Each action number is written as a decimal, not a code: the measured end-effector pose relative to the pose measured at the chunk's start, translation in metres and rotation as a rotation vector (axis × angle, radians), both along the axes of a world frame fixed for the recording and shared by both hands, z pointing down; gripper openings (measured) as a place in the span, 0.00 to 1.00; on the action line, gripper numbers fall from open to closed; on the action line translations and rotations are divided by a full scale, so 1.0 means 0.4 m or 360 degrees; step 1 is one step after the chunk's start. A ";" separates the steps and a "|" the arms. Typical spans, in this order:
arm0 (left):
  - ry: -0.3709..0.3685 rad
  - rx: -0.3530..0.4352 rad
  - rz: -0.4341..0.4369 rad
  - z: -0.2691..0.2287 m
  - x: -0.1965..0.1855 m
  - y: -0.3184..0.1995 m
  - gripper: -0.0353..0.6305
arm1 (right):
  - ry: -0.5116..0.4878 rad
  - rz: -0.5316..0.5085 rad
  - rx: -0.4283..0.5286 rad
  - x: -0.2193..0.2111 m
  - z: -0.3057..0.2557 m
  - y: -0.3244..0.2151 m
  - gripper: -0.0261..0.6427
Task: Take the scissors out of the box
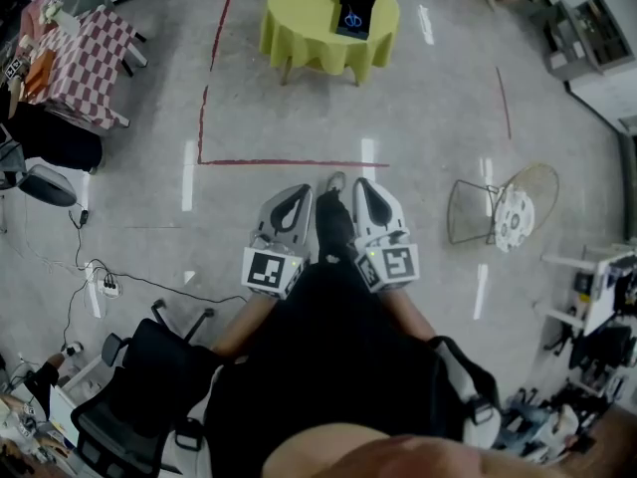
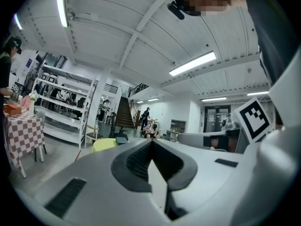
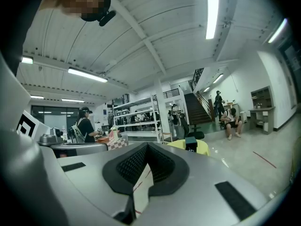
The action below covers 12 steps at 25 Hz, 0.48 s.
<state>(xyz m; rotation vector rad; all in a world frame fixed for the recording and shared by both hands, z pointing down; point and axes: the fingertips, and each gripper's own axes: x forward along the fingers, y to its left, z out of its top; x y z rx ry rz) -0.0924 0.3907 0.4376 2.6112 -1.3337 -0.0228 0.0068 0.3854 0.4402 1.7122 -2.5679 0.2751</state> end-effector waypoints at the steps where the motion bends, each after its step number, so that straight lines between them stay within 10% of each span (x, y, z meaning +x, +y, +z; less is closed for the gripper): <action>1: -0.0001 -0.0004 0.0000 0.003 0.004 -0.027 0.05 | 0.0000 0.0000 -0.0004 0.003 0.004 -0.026 0.03; 12: -0.0040 -0.0043 0.0001 0.011 0.095 -0.402 0.05 | -0.0035 -0.0010 -0.0016 0.094 0.010 -0.413 0.03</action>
